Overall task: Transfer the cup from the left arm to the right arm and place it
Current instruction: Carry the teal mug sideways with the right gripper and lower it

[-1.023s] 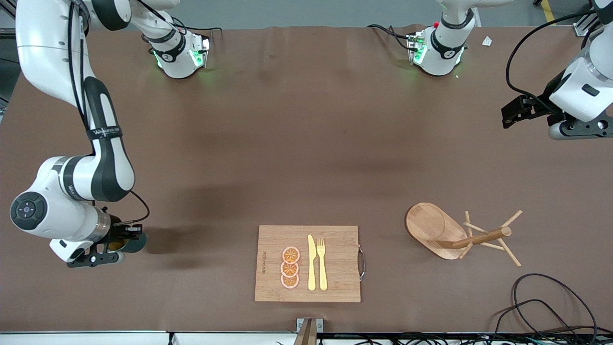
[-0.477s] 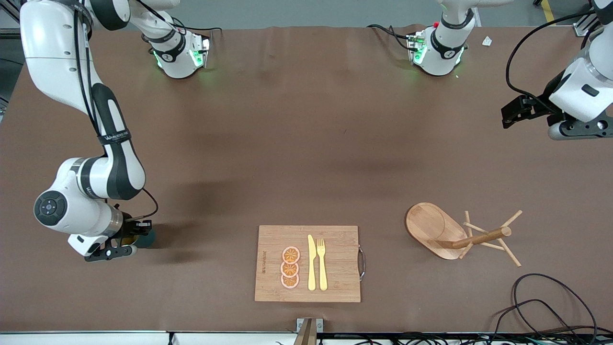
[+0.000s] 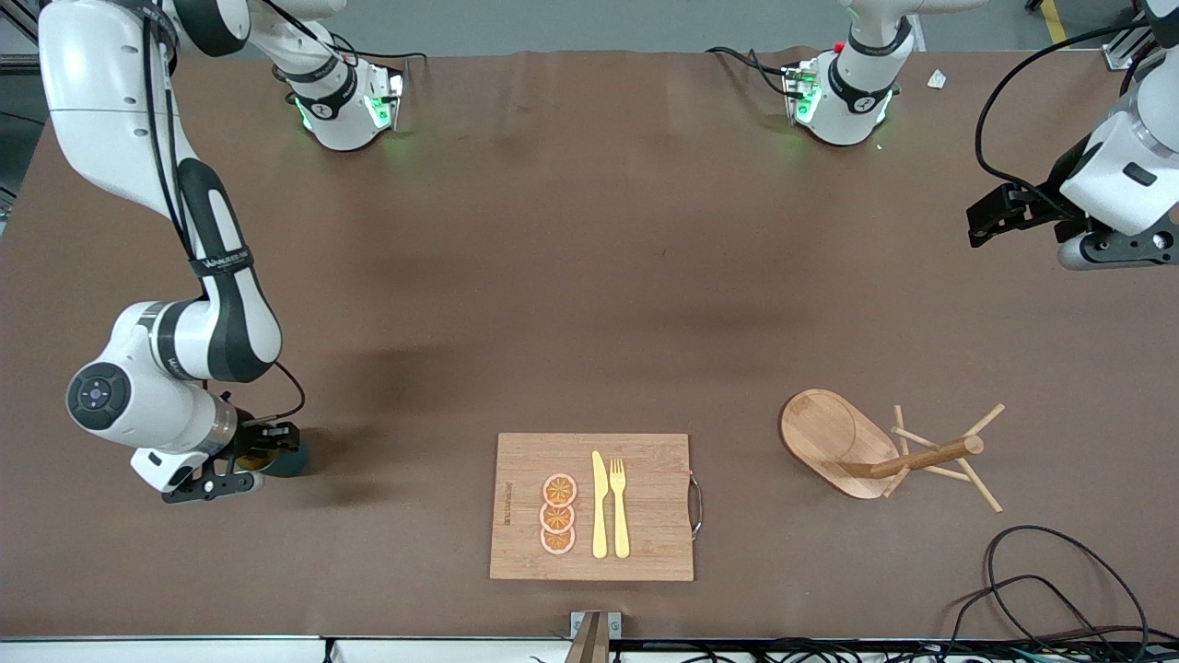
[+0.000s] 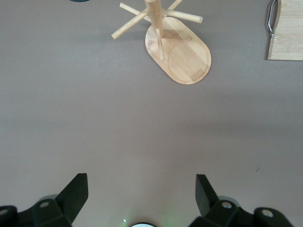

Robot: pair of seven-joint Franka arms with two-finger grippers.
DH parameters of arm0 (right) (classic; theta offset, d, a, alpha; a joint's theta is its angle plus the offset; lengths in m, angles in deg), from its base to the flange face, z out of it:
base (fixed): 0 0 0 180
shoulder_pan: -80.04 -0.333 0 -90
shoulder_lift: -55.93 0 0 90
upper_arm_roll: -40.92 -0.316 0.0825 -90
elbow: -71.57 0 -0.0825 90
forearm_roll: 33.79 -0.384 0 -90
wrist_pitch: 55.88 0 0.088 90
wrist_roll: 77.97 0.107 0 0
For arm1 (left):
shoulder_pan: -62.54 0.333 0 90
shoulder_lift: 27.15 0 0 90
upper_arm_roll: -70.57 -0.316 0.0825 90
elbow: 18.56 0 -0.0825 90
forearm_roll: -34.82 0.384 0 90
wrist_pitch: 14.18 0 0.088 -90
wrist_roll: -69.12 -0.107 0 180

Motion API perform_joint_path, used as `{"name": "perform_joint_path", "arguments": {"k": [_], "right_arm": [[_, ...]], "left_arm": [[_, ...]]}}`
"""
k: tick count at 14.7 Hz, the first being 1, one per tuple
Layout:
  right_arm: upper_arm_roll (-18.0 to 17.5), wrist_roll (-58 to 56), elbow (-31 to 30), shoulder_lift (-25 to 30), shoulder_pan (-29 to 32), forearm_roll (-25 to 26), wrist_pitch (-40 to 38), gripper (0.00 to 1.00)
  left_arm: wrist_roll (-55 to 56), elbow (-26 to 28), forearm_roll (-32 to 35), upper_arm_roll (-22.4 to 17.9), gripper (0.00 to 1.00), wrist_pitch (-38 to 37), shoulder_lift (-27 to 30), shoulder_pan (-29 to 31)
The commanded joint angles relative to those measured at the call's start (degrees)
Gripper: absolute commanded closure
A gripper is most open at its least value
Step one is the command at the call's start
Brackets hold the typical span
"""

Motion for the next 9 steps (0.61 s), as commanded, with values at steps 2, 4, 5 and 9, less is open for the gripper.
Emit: {"name": "perform_joint_path", "arguments": {"k": [2, 4, 5, 9], "right_arm": [[-0.3, 1.3, -1.6, 8.8, 0.5, -0.2, -4.2, 0.0], [-0.1, 1.9, -1.8, 12.9, 0.5, -0.2, -6.3, 0.0], [-0.1, 1.9, -1.8, 14.8, 0.6, -0.2, -7.9, 0.0], [0.3, 3.8, -1.7, 22.6, 1.6, 0.4, -14.2, 0.0]], "left_arm": [[-0.7, 1.6, -0.7, 0.7, 0.0, 0.3, 1.7, 1.0], [-0.7, 1.6, -0.7, 0.7, 0.0, 0.3, 1.7, 1.0], [-0.7, 1.7, -0.7, 0.7, 0.0, 0.3, 1.7, 1.0], [-0.7, 1.6, -0.7, 0.7, 0.0, 0.3, 1.7, 1.0]]}}
